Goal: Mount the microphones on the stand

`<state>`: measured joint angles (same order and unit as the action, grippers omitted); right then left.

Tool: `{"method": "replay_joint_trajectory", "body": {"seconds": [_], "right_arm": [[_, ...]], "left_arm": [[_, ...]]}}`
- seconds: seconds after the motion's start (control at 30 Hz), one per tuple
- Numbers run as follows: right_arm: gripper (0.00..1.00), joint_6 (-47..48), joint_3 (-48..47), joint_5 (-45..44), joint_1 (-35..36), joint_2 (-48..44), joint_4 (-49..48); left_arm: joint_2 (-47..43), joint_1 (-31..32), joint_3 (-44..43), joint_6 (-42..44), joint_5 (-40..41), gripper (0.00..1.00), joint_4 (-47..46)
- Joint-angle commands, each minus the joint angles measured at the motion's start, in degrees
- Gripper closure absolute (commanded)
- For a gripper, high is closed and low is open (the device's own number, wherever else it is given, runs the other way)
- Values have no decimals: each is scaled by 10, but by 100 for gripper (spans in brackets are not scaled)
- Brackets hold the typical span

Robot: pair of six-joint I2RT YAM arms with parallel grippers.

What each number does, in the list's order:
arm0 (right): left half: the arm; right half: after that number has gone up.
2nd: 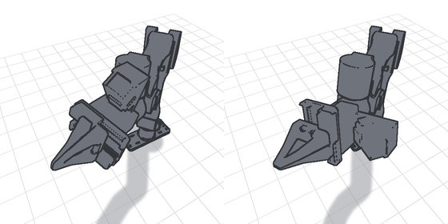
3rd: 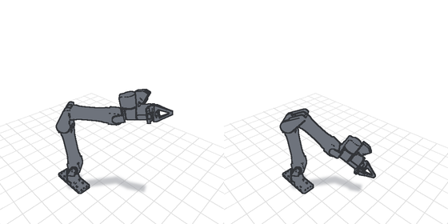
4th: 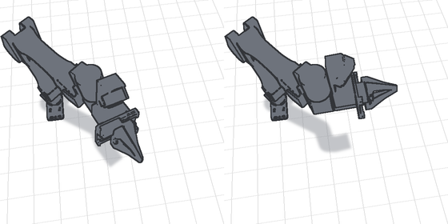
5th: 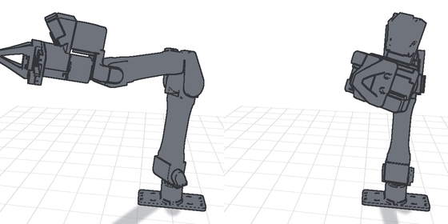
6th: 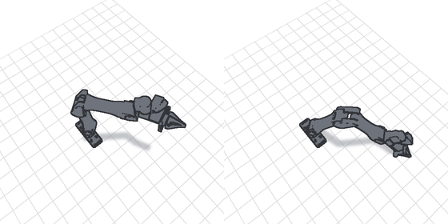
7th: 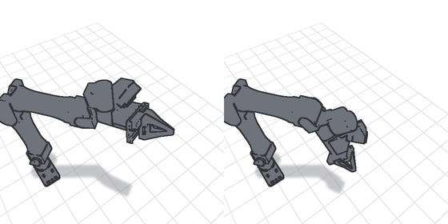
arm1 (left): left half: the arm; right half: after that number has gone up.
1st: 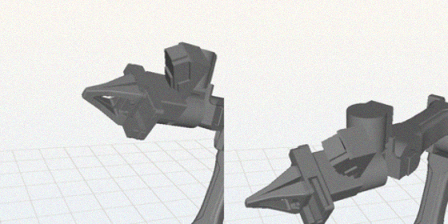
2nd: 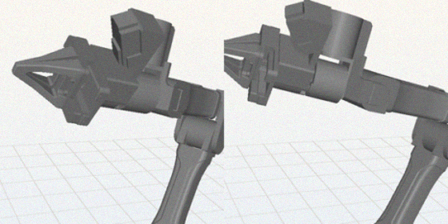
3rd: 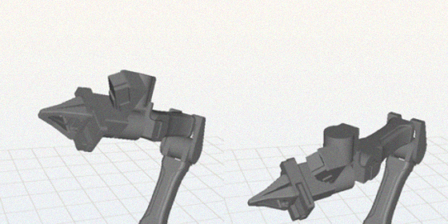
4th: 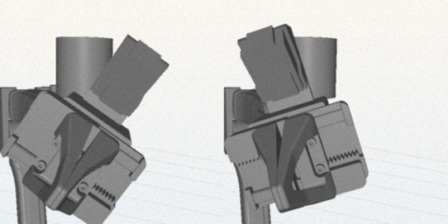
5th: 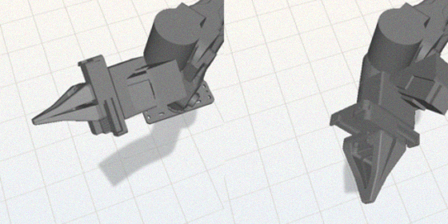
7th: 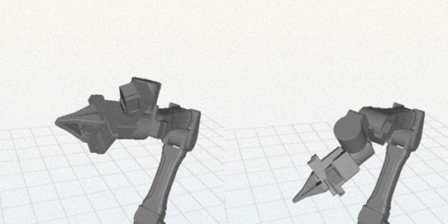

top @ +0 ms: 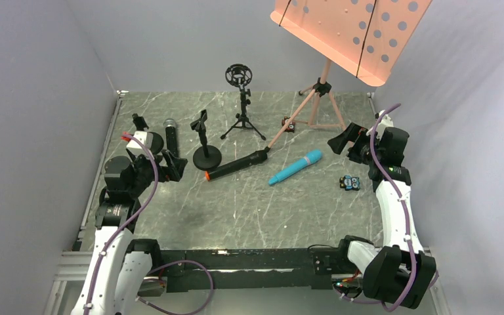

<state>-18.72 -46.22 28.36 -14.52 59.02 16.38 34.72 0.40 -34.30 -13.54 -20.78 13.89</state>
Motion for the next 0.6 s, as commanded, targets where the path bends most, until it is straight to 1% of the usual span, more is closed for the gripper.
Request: {"method": "replay_joint_trajectory", "body": {"seconds": [0.0, 0.1, 0.2, 0.27, 0.33, 0.4, 0.5, 0.57], "right_arm": [[0, -9, -26, -7, 0, -15, -18], [0, 7, -15, 23, 0, -15, -32], [0, 50, -12, 93, 16, -15, -44], [0, 118, -20, 148, 37, -12, -37], [0, 186, -25, 225, 56, -9, -24], [0, 244, -27, 273, 68, -3, -2], [0, 300, -17, 302, 79, 9, 22], [0, 334, -10, 317, 79, 13, 46]], "left_arm": [[7, -2, -13, -34, -14, 1, -30], [17, -2, -22, -55, -18, 1, -13], [24, -2, -23, -78, -17, 1, 3], [27, -2, -24, -84, -19, 1, 10], [36, 5, -34, -80, -7, 1, 26], [50, 30, -52, -69, 26, 1, 52], [90, 86, -103, -48, 90, 1, 89], [128, 122, -153, -34, 141, 1, 128]]}}
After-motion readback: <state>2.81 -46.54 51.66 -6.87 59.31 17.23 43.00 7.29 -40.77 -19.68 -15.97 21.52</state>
